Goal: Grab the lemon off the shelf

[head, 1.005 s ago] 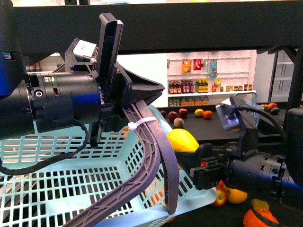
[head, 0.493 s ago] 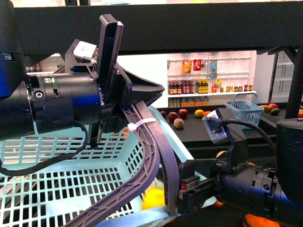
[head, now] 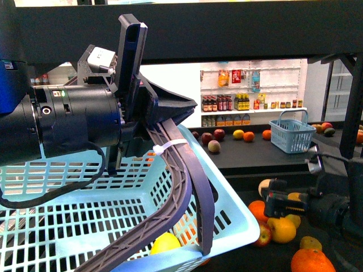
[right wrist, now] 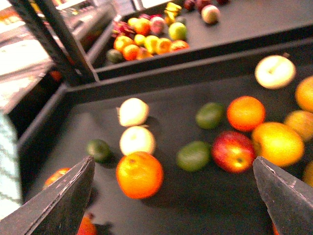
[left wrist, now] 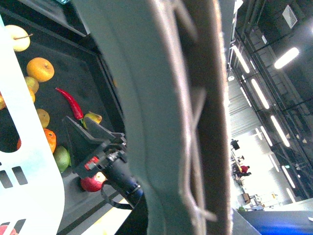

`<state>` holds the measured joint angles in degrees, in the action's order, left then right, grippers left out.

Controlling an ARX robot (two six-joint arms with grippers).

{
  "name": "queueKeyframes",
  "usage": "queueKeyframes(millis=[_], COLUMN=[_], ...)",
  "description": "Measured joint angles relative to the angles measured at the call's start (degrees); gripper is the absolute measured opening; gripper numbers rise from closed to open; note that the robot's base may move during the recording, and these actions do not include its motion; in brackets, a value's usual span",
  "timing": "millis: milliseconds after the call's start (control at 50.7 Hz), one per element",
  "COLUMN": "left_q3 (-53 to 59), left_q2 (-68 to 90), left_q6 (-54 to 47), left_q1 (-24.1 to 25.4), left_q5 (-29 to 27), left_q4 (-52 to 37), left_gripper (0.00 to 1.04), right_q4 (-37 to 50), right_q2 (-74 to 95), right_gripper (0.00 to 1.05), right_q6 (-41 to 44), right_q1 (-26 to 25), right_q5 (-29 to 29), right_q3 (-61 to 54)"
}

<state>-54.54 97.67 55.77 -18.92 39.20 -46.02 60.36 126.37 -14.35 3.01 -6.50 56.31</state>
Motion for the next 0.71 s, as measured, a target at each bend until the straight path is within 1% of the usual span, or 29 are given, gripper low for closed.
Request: queueKeyframes(millis=[177, 276, 335, 394, 453, 512, 710], left_q3=[0.0, 0.0, 0.0, 0.0, 0.0, 0.0, 0.0], left_q2=[0.0, 0.0, 0.0, 0.0, 0.0, 0.0, 0.0], left_q6=[0.0, 0.0, 0.0, 0.0, 0.0, 0.0, 0.0], left_q1=[0.0, 0.0, 0.0, 0.0, 0.0, 0.0, 0.0], left_q5=[0.0, -0.1, -0.2, -0.1, -0.1, 0.0, -0.1], left_q4=[0.0, 0.0, 0.0, 0.0, 0.0, 0.0, 0.0], left_gripper=[0.07, 0.07, 0.07, 0.07, 0.07, 0.07, 0.07], right_q4=[-6.5, -9.9, -10.8, -11.5, -11.7, -11.7, -12.5], right_q2=[10.4, 15.4, 17.8, 20.3, 22.0, 23.3, 26.8], right_gripper=[0.97, 0.97, 0.97, 0.97, 0.97, 0.97, 0.97], right_q6=[5.9, 9.9, 12.1, 15.5, 18.9, 21.4, 24.7], right_q1=[-1.7, -1.8, -1.7, -0.9, 0.7, 2.6, 5.5], right_q5=[2.2, 2.1, 1.2, -1.0, -4.2, -6.0, -7.5], right_q3=[6.4, 9.6, 10.7, 11.2, 11.3, 12.0, 16.0])
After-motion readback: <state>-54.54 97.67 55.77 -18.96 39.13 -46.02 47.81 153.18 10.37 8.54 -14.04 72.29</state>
